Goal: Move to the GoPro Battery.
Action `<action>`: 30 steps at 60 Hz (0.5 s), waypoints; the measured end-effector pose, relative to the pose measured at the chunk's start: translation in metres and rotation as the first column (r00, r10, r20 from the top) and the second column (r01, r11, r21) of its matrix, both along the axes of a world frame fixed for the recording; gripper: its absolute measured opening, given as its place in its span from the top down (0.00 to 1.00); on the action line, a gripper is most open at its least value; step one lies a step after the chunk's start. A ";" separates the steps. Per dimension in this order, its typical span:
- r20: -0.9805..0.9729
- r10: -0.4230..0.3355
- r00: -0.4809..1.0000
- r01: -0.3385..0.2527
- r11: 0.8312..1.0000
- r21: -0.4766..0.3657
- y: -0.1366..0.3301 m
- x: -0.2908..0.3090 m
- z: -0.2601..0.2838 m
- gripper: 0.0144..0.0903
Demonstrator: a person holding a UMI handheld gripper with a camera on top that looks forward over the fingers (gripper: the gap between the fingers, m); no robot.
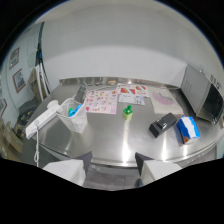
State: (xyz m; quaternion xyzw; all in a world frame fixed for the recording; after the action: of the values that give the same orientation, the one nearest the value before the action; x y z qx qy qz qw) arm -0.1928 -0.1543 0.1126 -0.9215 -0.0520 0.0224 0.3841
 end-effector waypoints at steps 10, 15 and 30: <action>0.040 -0.012 0.999 0.012 1.000 -0.005 0.000 0.068 -0.013 0.08; 0.059 -0.031 0.998 0.031 0.999 -0.010 0.004 0.100 -0.019 0.08; 0.089 -0.121 0.989 0.121 0.993 -0.003 0.046 0.181 -0.033 0.09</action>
State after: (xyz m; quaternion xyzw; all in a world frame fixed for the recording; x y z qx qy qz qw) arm -0.0120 -0.1087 0.0797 -0.9248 -0.0129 -0.0418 0.3780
